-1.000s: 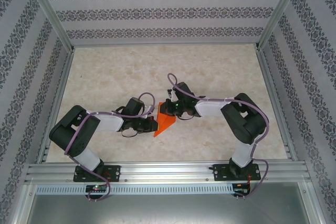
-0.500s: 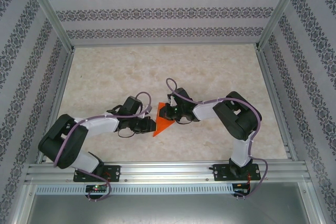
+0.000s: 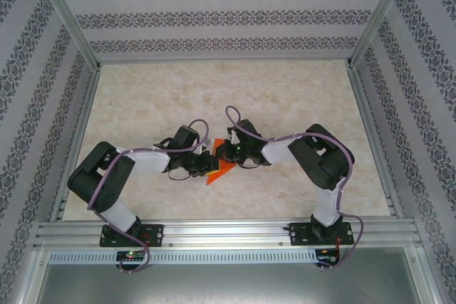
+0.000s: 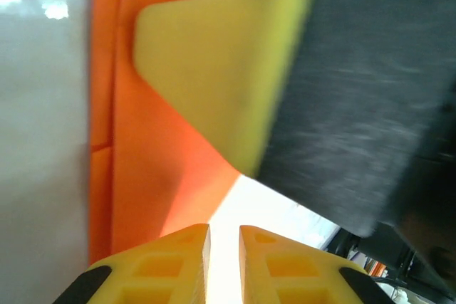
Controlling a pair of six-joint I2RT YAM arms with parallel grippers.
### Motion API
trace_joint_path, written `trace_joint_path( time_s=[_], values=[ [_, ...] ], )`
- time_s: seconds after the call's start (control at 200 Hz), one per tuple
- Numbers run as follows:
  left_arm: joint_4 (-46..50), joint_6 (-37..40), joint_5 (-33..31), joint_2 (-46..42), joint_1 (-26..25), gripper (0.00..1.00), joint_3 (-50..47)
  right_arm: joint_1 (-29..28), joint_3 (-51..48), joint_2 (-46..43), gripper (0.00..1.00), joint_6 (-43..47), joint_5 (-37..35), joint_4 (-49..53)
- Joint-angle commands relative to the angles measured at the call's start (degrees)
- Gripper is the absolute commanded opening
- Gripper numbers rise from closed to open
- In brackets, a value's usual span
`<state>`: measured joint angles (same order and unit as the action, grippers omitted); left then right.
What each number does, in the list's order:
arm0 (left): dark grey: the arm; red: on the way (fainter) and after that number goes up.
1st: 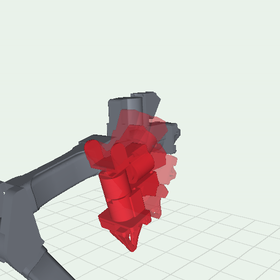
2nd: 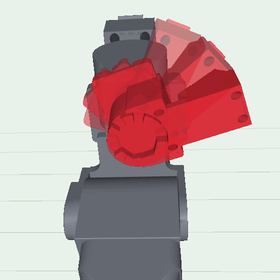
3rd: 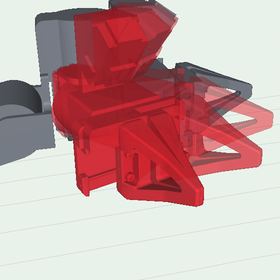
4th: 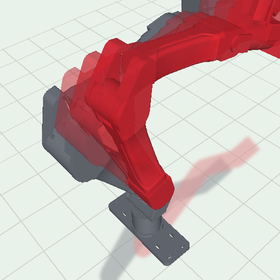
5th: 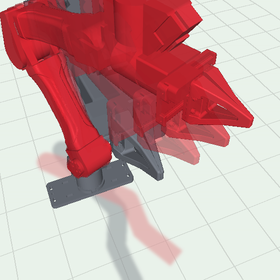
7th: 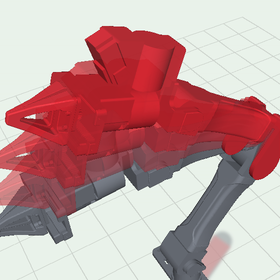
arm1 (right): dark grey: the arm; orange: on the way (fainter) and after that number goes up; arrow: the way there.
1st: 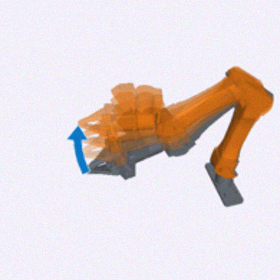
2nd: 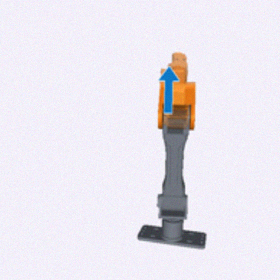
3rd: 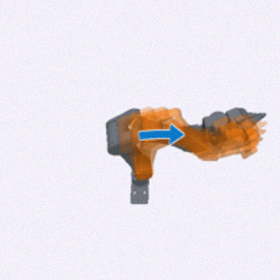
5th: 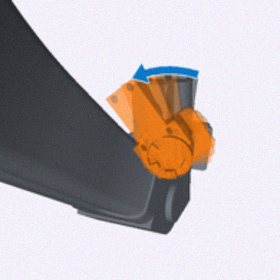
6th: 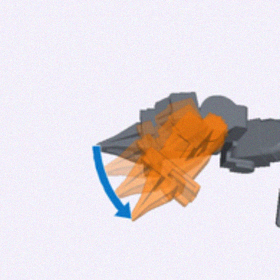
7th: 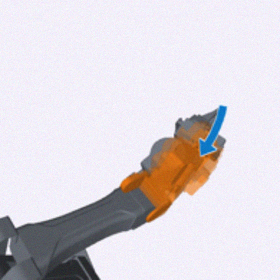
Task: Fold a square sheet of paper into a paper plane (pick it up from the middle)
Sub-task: Fourth fold the wing at the center of the table.
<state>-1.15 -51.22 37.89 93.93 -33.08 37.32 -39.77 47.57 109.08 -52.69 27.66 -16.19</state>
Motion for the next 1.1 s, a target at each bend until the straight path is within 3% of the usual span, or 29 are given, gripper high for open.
trace_joint_path(
  time_s=[0.0,0.14,0.41,0.769,1.099],
  values=[
    [-3.6,-1.6,0.7,2.3,0.0,0.2,-1.6,-0.6,-2.0,3.1,0.08,0.4,-4.5,2.8],
    [-0.7,-0.2,-1.6,2.2,0.0,0.21,-4.6,-0.6,-2.1,3.1,0.08,0.6,-4.9,3.3],
    [2.2,2.6,1.1,-1.0,0.0,0.22,-9.6,-0.6,-1.1,2.6,0.09,1.5,-5.9,5.6],
    [13.0,8.2,2.5,-3.7,0.0,0.25,-9.6,-0.5,-0.7,2.6,0.1,1.9,-6.6,7.0],
    [15.2,8.0,2.6,-7.3,0.0,0.26,-11.7,-0.5,-0.9,2.6,0.11,1.9,-6.7,7.1]
  ],
)
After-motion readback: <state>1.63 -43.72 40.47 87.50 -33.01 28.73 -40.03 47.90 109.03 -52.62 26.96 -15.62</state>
